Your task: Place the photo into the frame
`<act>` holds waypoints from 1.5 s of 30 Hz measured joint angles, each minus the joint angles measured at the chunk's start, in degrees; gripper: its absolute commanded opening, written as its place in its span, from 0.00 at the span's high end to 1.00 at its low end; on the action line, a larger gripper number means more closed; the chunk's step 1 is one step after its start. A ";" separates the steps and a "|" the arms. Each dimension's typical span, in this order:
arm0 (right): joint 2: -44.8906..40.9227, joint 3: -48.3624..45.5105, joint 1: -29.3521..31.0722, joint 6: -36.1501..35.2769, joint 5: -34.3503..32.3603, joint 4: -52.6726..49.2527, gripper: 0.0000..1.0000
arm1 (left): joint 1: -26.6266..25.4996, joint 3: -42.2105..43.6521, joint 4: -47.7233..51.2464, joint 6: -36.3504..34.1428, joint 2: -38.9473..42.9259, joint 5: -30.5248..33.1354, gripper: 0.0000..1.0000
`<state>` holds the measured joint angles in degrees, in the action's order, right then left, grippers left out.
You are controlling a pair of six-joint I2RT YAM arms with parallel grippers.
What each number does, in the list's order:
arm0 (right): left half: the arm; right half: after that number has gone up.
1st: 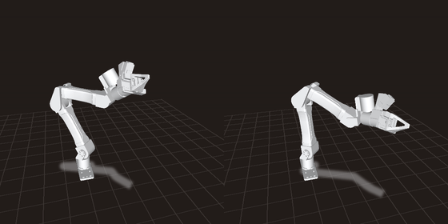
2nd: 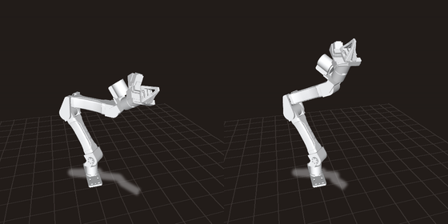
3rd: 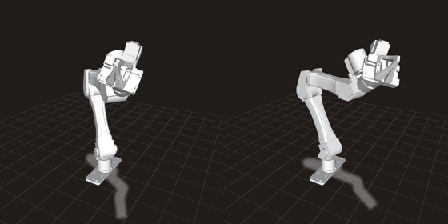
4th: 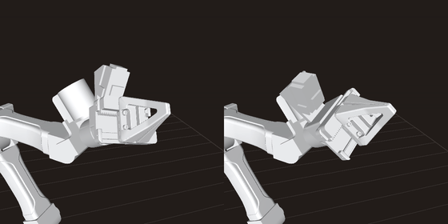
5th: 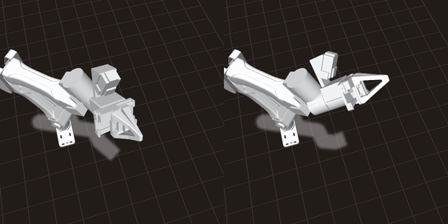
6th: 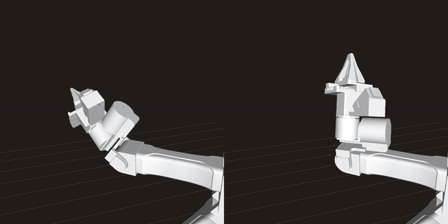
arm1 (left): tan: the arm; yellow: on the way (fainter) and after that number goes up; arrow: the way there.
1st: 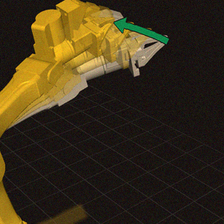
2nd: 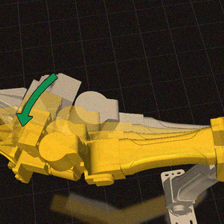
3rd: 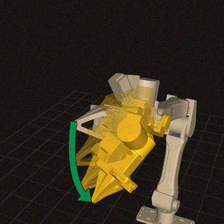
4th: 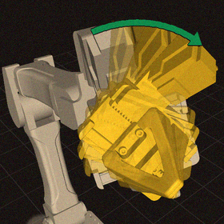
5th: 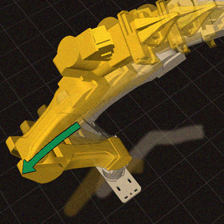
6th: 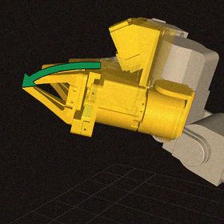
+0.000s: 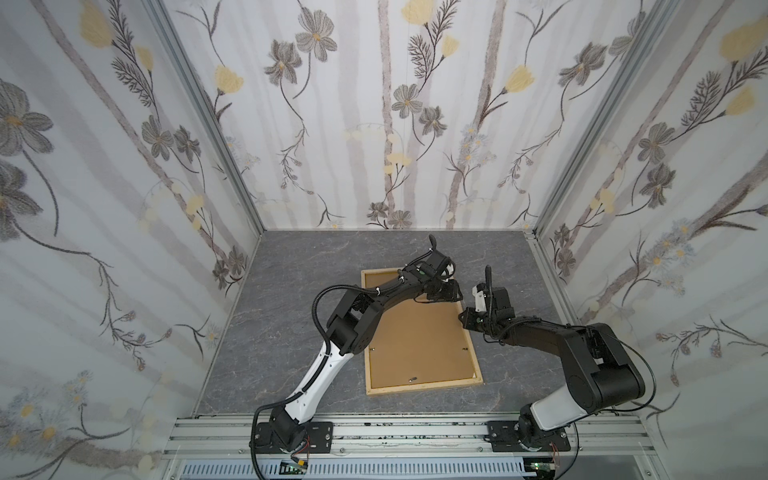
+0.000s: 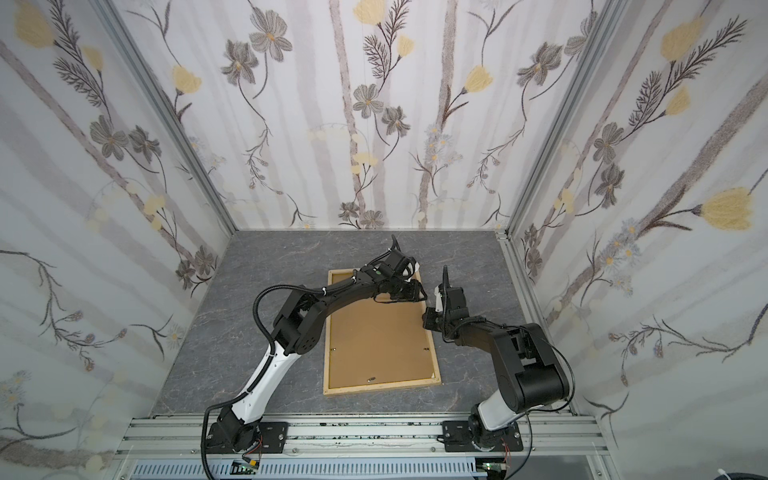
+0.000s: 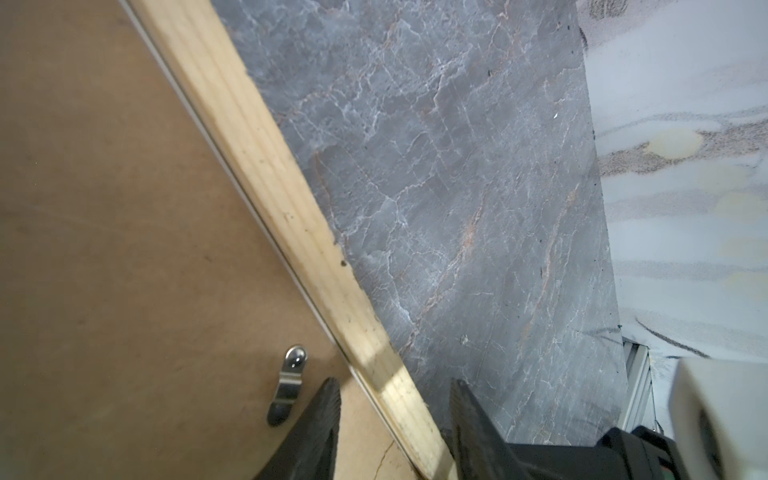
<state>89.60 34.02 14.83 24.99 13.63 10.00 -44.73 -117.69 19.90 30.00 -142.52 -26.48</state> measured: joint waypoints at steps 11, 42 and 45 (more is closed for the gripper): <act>-0.15 -0.35 0.20 0.02 -0.24 0.50 0.84 | 4.15 3.23 1.42 -1.09 3.82 4.37 0.55; 0.74 -0.39 2.91 2.16 -2.03 2.69 0.85 | 0.28 1.01 -1.31 -0.13 0.20 1.95 0.55; 0.74 -0.44 3.06 2.16 -2.23 2.80 0.86 | 0.31 0.90 -2.32 0.31 -0.20 1.20 0.55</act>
<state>90.35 33.58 17.89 27.16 11.40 12.80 -44.42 -116.79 17.58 30.30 -142.71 -25.28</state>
